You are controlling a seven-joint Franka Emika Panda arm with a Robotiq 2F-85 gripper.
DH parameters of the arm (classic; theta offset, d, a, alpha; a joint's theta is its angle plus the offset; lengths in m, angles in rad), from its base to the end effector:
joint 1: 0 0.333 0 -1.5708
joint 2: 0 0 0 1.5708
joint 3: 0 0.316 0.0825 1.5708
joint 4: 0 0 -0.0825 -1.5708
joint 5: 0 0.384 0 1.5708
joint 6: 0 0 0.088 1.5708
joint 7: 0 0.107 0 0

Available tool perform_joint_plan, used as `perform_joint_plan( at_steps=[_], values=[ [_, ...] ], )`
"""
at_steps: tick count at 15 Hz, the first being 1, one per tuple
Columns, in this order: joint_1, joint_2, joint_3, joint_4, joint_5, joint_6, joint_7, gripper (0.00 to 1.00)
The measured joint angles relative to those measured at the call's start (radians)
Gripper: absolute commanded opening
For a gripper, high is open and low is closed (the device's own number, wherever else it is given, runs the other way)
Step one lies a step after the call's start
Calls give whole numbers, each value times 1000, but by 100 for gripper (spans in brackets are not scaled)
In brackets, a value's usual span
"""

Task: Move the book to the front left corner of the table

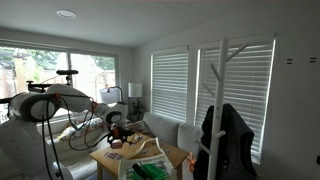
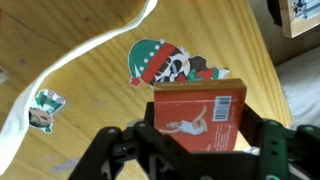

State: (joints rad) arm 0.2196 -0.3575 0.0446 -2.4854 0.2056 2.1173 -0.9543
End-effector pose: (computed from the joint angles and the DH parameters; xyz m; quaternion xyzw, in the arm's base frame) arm 0.4065 0.1198 0.4175 -0.8478 -0.5242 -0.0223 0.0766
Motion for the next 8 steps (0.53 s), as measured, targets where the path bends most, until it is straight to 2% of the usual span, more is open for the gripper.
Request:
perform_joint_plan(
  at_steps=[8],
  values=[
    [134,-6,62,0,-1,-6,-230,53]
  ],
)
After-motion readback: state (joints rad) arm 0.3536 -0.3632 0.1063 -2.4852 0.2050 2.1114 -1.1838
